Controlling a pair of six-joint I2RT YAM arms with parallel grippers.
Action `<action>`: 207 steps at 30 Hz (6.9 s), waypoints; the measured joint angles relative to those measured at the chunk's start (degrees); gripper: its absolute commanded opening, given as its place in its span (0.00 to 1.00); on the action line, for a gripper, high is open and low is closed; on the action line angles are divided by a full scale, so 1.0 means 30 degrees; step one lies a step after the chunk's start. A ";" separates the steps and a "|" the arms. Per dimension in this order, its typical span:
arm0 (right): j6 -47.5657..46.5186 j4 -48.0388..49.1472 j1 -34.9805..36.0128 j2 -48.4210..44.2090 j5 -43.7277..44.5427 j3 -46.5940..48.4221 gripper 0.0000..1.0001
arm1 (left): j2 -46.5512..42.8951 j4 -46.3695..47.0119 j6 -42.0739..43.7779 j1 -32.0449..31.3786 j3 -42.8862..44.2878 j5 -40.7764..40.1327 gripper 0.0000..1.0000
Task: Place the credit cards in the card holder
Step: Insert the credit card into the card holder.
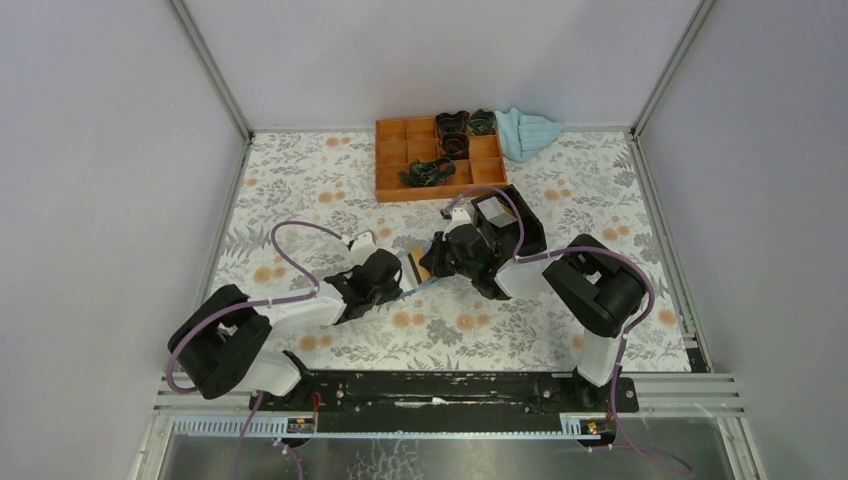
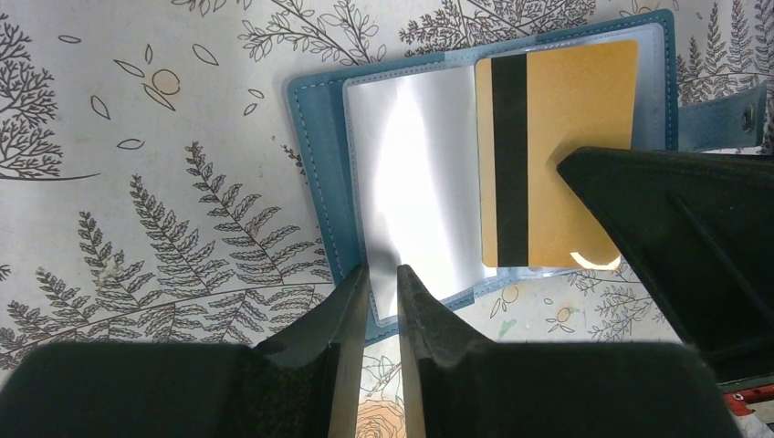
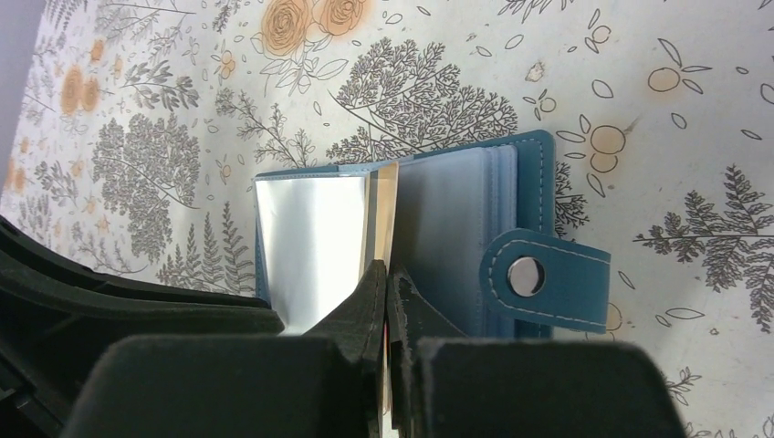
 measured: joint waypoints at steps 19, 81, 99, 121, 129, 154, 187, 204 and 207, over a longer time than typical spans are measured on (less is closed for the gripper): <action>-0.1523 -0.1399 0.0095 -0.0546 0.0794 0.0372 0.00 | 0.0379 0.0379 0.0117 0.0124 0.0160 -0.0073 0.23; 0.1537 0.1880 0.0262 -0.0182 0.0750 -0.1362 0.00 | 0.1399 0.0969 0.0379 0.0321 0.0576 -0.0342 0.18; 0.1559 0.2033 0.0226 0.0197 0.0933 -0.1180 0.00 | 0.1428 0.0969 0.0481 0.0321 0.0568 -0.0379 0.15; -0.0729 -0.0903 0.0860 -0.1421 0.4262 -0.0896 0.00 | 0.2084 0.2936 0.0189 0.0379 0.0321 -0.0554 0.03; -0.2586 -0.2601 0.2040 -0.1421 0.6360 0.0270 0.00 | 0.2178 0.2958 0.0189 0.0379 0.0321 -0.0554 0.03; 0.0015 -0.0889 0.1355 -0.0627 0.5384 0.0000 0.00 | 0.2186 0.3060 0.0197 0.0379 0.0270 -0.0546 0.02; 0.4036 0.2739 0.0780 0.0211 0.4590 -0.1938 0.00 | 0.2157 0.3220 0.0189 0.0379 0.0168 -0.0517 0.00; 0.4561 0.3147 0.0787 0.0386 0.4605 -0.2033 0.00 | 0.2120 0.3555 0.0189 0.0379 -0.0044 -0.0532 0.00; 0.4612 0.3228 0.0787 0.0386 0.4605 -0.2084 0.00 | 0.2113 0.3563 0.0189 0.0379 -0.0051 -0.0532 0.00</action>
